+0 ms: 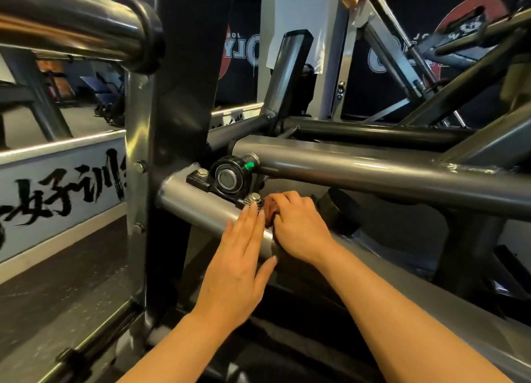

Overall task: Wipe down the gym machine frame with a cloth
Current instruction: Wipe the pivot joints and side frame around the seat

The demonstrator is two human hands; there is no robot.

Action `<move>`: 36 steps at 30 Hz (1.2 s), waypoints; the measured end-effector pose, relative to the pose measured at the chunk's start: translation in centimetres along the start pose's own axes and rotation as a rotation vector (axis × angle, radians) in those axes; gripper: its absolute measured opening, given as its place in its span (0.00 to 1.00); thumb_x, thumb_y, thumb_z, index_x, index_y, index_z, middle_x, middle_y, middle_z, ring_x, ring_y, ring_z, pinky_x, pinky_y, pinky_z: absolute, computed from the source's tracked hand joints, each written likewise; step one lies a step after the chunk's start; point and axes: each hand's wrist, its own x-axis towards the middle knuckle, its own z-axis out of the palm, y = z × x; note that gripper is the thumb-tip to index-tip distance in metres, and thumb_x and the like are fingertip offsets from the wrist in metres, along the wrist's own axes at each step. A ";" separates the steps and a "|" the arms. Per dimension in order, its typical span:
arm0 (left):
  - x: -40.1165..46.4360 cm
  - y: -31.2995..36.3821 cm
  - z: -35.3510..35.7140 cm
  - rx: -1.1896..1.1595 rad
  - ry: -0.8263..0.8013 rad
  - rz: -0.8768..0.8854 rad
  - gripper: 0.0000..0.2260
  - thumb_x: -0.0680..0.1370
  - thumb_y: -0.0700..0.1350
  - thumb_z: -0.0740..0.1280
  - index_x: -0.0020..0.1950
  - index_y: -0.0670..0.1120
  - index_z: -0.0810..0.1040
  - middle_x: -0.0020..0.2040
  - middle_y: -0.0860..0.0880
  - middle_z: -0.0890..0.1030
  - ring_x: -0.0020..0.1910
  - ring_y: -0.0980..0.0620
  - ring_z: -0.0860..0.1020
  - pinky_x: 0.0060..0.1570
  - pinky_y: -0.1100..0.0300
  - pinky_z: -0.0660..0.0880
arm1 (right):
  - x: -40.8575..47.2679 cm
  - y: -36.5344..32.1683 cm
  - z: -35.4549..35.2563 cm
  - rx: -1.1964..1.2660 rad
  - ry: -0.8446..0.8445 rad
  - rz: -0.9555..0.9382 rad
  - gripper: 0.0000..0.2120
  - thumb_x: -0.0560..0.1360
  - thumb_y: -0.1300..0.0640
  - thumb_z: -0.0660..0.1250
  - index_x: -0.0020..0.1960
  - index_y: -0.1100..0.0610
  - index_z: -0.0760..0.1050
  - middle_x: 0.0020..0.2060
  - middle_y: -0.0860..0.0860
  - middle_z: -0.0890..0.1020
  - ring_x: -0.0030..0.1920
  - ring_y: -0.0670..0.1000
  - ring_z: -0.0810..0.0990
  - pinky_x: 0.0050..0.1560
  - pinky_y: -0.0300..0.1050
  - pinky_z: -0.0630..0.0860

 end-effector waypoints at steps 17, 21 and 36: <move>-2.0 -2.6 -1.9 0.088 0.093 -0.280 0.33 0.71 0.34 0.73 0.74 0.36 0.64 0.73 0.39 0.67 0.74 0.44 0.63 0.71 0.42 0.58 | 0.3 0.0 -0.8 0.080 -0.027 0.019 0.16 0.82 0.57 0.56 0.69 0.54 0.70 0.69 0.52 0.71 0.68 0.55 0.66 0.66 0.49 0.65; -1.8 -2.4 -1.8 0.132 0.081 -0.276 0.33 0.70 0.33 0.73 0.74 0.35 0.64 0.73 0.37 0.66 0.74 0.42 0.64 0.71 0.41 0.59 | -1.9 -0.8 -0.3 -0.006 0.057 -0.015 0.19 0.82 0.55 0.56 0.72 0.54 0.66 0.72 0.50 0.67 0.69 0.54 0.64 0.69 0.46 0.61; 2.5 9.9 3.5 -0.222 -0.060 0.172 0.22 0.77 0.47 0.59 0.70 0.41 0.72 0.71 0.44 0.71 0.75 0.49 0.62 0.75 0.51 0.58 | -13.1 9.5 -2.0 -0.162 0.231 0.174 0.24 0.74 0.45 0.49 0.65 0.50 0.72 0.62 0.48 0.74 0.60 0.52 0.71 0.58 0.47 0.70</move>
